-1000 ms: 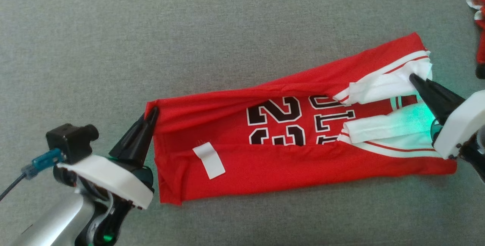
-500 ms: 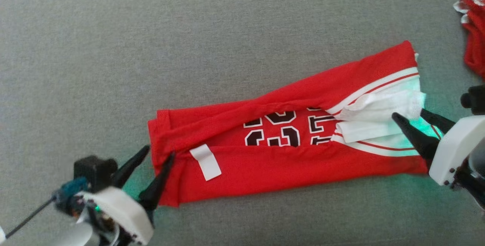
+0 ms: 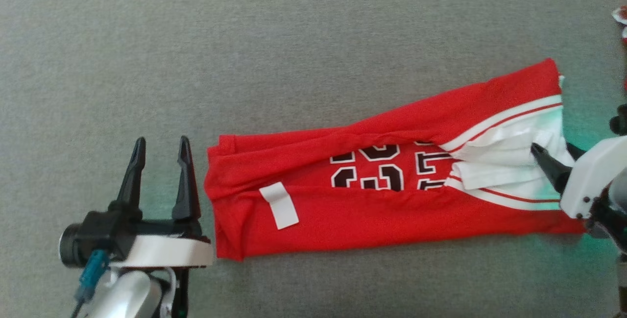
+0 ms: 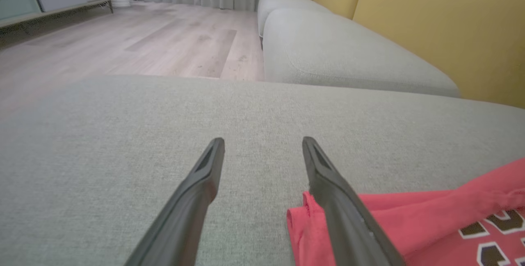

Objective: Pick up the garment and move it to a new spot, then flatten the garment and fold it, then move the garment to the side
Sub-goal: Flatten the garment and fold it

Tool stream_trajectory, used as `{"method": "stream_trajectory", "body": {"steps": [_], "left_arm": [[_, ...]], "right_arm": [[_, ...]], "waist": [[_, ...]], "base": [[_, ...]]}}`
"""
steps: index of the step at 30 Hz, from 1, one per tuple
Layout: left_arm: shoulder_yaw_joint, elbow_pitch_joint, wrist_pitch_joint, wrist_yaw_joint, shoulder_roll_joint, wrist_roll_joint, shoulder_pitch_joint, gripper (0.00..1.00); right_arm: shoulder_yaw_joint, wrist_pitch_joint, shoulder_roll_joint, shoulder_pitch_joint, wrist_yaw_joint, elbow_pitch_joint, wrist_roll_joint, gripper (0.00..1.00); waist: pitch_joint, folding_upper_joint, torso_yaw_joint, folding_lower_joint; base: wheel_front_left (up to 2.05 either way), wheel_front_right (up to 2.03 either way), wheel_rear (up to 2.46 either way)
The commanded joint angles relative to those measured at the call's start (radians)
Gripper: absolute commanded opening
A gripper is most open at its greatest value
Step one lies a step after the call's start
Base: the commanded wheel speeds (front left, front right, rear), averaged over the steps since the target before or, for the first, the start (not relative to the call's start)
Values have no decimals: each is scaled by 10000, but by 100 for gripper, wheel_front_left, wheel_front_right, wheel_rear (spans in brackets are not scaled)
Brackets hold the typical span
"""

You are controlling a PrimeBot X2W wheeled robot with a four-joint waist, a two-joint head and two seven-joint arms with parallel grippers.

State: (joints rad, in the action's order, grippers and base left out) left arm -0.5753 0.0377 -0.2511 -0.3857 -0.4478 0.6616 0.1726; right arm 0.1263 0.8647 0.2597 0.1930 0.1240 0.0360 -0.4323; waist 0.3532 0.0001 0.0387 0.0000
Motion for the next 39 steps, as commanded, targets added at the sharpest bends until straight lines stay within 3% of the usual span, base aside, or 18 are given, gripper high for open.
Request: {"method": "stream_trajectory", "body": {"steps": [1, 5, 10, 11, 12, 16, 21, 29, 35, 39], "left_arm": [[659, 313, -101, 83, 14, -404, -85, 100], [1281, 518, -104, 594, 897, -1558, -568, 100], [1983, 426, -105, 1321, 1861, -2609, -1126, 100], [2083, 350, -105, 1501, 2022, -2764, -1208, 100], [2196, 286, -105, 1691, 2185, -2900, -1256, 100], [2737, 8, -105, 2259, 2713, -3397, -1487, 100], [3300, -261, -106, 2837, 3241, -3885, -1759, 100], [3745, -612, -106, 3511, 3760, -4344, -2106, 100], [3965, -980, -106, 3708, 3898, -4469, -2396, 100], [4048, -1116, -106, 3818, 3948, -4500, -2412, 100]], "right_arm": [[-51, 166, 181, 81, 67, -225, 188, 100], [17, 661, 373, -219, 67, 21, 511, 100], [-275, 1500, 295, -570, 67, 126, 114, 100], [-451, 1472, 324, -576, 67, -24, -46, 68], [-491, 1391, 310, -567, 67, -99, -208, 0], [-498, 1167, 301, -452, 67, -314, -847, 0], [423, 558, 411, -138, 67, -351, -880, 0], [2166, 513, 1332, 124, 67, -750, -817, 0], [1553, 1155, 1670, 154, 67, -2193, -1532, 0], [560, 1877, 1288, 59, 67, -3467, -1981, 0]], "waist": [[60, -1, 164, 0], [68, -1, 362, 0], [-26, -1, 524, 0], [-42, -1, 548, 0], [-64, -1, 574, 0], [-209, -1, 563, 0], [-479, -1, 473, 0], [-989, -1, 489, 0], [-1308, -1, 514, 0], [-1339, -1, 584, 0]], "base": [[0, 0, 0], [0, 0, 0], [0, 0, 0], [0, 0, 0], [0, 0, 0], [0, 0, 0], [0, 0, 0], [0, 0, 0], [0, 0, 0], [0, 0, 0]]}}
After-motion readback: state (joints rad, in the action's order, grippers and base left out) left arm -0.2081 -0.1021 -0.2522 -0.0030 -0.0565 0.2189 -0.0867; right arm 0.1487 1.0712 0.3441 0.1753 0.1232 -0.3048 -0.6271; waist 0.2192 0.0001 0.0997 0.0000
